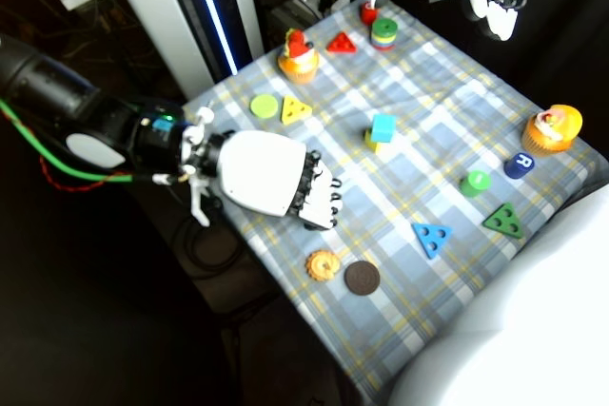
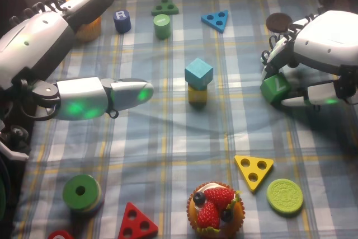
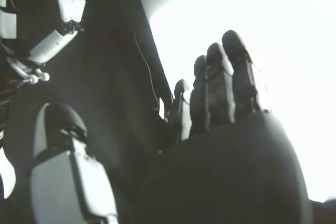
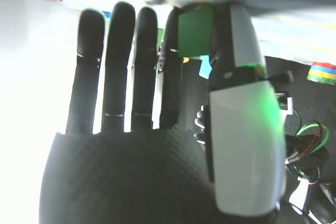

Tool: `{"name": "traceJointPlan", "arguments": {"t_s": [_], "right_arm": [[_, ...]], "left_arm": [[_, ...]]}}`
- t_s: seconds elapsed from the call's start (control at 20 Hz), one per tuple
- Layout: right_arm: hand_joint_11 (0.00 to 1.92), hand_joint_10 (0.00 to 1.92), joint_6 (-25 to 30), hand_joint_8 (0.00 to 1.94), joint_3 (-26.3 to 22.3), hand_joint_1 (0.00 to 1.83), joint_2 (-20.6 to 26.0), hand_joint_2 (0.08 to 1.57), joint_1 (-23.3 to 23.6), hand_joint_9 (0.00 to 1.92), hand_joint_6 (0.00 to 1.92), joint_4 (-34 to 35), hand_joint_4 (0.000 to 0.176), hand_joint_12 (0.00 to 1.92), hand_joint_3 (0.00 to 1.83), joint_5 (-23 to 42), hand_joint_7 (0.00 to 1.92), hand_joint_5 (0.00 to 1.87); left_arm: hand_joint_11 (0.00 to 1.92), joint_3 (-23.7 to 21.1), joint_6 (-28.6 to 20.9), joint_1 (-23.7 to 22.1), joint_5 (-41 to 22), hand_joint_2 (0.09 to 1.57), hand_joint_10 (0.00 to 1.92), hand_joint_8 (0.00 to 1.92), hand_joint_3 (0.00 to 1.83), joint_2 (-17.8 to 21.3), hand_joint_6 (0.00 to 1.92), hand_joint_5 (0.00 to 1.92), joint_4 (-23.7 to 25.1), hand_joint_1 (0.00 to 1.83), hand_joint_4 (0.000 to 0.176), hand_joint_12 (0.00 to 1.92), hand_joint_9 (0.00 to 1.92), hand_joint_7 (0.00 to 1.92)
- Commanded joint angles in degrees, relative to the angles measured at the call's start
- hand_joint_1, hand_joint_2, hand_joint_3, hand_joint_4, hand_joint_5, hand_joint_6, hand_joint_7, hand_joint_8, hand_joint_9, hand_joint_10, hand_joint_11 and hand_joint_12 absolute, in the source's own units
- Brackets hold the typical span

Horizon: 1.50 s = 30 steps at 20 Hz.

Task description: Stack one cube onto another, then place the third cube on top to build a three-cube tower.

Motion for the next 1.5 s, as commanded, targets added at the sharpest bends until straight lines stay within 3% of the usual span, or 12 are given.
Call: {"name": "traceJointPlan", "arguments": {"t_s": [0.0,0.05,0.1,0.15,0.25,0.4,0.55,0.65,0.75,0.85,1.1,1.45], "right_arm": [[0.48,1.15,1.21,1.16,0.08,1.24,-0.23,1.13,1.34,0.7,0.92,-0.83,0.0,1.56,0.0,5.35,0.81,1.08],[0.53,1.03,2.47,0.8,0.04,1.19,-0.23,1.07,2.28,0.74,0.82,-2.66,0.0,1.47,0.0,5.37,0.8,1.1],[0.53,1.03,3.36,0.8,0.02,1.19,-0.24,1.07,3.1,0.74,0.82,-3.81,0.0,1.47,0.0,5.38,0.8,1.1],[0.52,0.71,5.56,0.45,0.1,1.18,-0.24,1.05,4.38,0.81,0.77,-6.42,0.0,1.27,0.0,6.08,0.9,1.12],[0.43,0.36,9.25,0.22,0.41,1.18,-0.24,1.06,6.63,0.82,0.83,-10.21,0.0,1.1,0.0,7.01,0.94,1.08],[0.38,0.12,12.48,0.07,0.73,1.17,-0.26,1.07,10.58,0.84,0.84,-15.22,0.0,0.96,0.0,7.83,0.96,1.06],[0.29,0.05,18.24,0.02,2.7,1.18,-1.4,1.07,14.05,0.83,0.82,-20.28,0.0,1.1,0.0,9.0,0.95,1.07],[0.2,0.02,20.76,0.0,4.31,1.17,-2.96,1.08,15.57,0.79,0.86,-22.56,0.0,1.18,0.0,9.14,0.9,1.04],[0.03,0.0,22.5,0.0,5.54,1.17,-4.28,1.08,16.58,0.63,0.88,-24.33,0.0,1.12,0.0,9.11,0.81,1.04],[0.0,0.0,24.05,0.0,6.7,1.17,-5.52,1.07,17.39,0.48,0.84,-26.35,0.0,0.93,0.0,9.03,0.71,1.06],[0.04,0.03,24.1,0.01,7.87,1.18,-7.63,1.07,18.17,0.63,0.81,-28.43,0.0,1.1,0.0,7.91,0.83,1.08],[0.18,0.02,24.11,0.0,9.19,1.19,-9.42,1.05,18.16,0.75,0.73,-29.57,0.0,1.02,0.0,6.45,0.91,1.12]], "left_arm": [[0.0,0.03,-0.51,-0.44,-6.39,0.86,0.0,0.0,0.0,-0.2,0.0,0.09,1.69,0.69,0.176,0.59,0.21,0.19],[0.0,0.03,-0.51,-0.4,-6.39,0.86,0.0,0.0,0.0,-0.18,0.0,0.09,1.68,0.69,0.176,0.59,0.21,0.2],[0.0,0.03,-0.51,-0.4,-6.39,0.86,0.0,0.0,0.0,-0.18,0.0,0.09,1.68,0.69,0.176,0.59,0.21,0.2],[0.0,0.04,-0.51,-0.4,-6.35,0.86,0.0,0.0,0.0,-0.14,0.0,0.1,1.71,0.68,0.176,0.62,0.21,0.2],[0.0,0.04,-0.51,-0.41,-6.14,0.86,0.0,0.0,0.0,0.0,0.0,0.11,1.84,0.7,0.176,0.62,0.22,0.21],[0.0,0.21,-0.51,-0.44,-5.58,0.87,0.0,0.0,0.0,0.05,0.0,0.09,2.12,0.68,0.176,0.63,0.23,0.2],[0.0,0.57,-0.51,-0.64,-4.84,0.86,0.0,0.0,0.0,-0.07,0.0,0.09,2.08,0.7,0.176,0.54,0.21,0.2],[0.0,0.84,-0.51,-0.76,-4.23,0.85,0.0,0.0,0.0,-0.17,0.0,0.09,1.94,0.69,0.176,0.35,0.22,0.21],[0.0,1.2,-0.51,-0.96,-3.58,0.85,0.0,0.0,0.0,-0.34,0.0,0.09,1.67,0.69,0.176,0.14,0.2,0.2],[0.0,1.77,-0.51,-1.28,-2.75,0.87,0.0,0.0,0.0,-0.43,0.0,0.11,1.48,0.72,0.176,0.01,0.19,0.18],[0.03,2.33,-0.51,-1.49,-2.42,0.91,0.0,0.0,0.01,-0.3,0.0,0.12,1.37,0.76,0.176,0.02,0.18,0.15],[0.13,2.61,-0.5,-1.52,-2.36,0.92,0.01,0.01,0.0,-0.18,0.0,0.14,1.69,0.75,0.176,0.08,0.19,0.15]]}}
